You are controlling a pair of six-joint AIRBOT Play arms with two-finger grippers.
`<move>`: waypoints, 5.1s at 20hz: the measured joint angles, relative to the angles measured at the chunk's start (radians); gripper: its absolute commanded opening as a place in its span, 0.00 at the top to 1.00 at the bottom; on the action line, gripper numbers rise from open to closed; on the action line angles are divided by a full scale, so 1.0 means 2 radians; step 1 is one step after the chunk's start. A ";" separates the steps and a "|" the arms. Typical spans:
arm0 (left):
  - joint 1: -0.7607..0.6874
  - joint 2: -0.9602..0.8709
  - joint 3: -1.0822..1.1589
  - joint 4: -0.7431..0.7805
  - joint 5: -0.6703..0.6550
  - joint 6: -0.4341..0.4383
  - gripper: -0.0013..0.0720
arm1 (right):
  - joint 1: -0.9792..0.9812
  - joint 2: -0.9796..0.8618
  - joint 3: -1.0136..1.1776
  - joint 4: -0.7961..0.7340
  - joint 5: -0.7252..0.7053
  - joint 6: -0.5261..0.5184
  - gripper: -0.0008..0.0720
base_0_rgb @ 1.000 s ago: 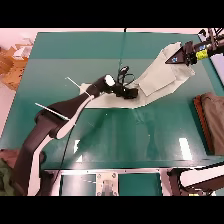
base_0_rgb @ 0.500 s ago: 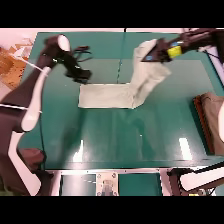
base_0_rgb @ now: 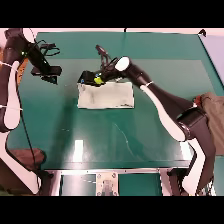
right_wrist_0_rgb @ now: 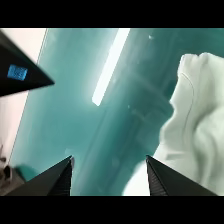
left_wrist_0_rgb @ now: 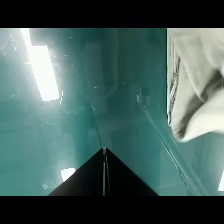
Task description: Fold the shirts.
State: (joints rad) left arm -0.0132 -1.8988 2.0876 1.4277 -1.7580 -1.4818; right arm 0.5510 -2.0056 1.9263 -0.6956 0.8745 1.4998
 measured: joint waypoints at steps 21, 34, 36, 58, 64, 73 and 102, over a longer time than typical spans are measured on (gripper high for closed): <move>0.006 0.001 0.000 0.004 0.011 0.010 0.96 | -0.258 0.030 -0.210 0.032 0.175 -0.051 0.54; 0.006 0.001 0.000 0.004 0.006 0.008 0.96 | -0.324 0.144 -0.089 -0.056 0.197 0.012 0.97; 0.006 0.001 -0.005 0.004 0.006 0.008 0.96 | -0.388 0.175 -0.074 -0.091 0.221 0.026 0.97; 0.006 0.001 -0.036 0.002 0.022 -0.018 0.96 | -0.814 0.234 0.043 -0.248 0.403 0.044 0.96; 0.006 0.001 -0.036 0.001 0.019 -0.018 0.96 | -0.820 0.236 0.013 -0.325 0.465 0.057 0.96; 0.006 0.001 -0.036 -0.005 0.019 -0.018 0.96 | -0.820 0.236 -0.164 -0.447 0.481 0.061 0.40; -0.127 0.352 -0.472 -0.065 0.144 -0.076 0.96 | -0.322 0.437 -0.576 -0.219 0.189 0.010 0.96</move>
State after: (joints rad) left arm -0.2668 -1.1950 1.1439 1.2968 -1.4704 -1.6333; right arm -0.0937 -1.1309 0.7742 -1.1336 1.2526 1.5188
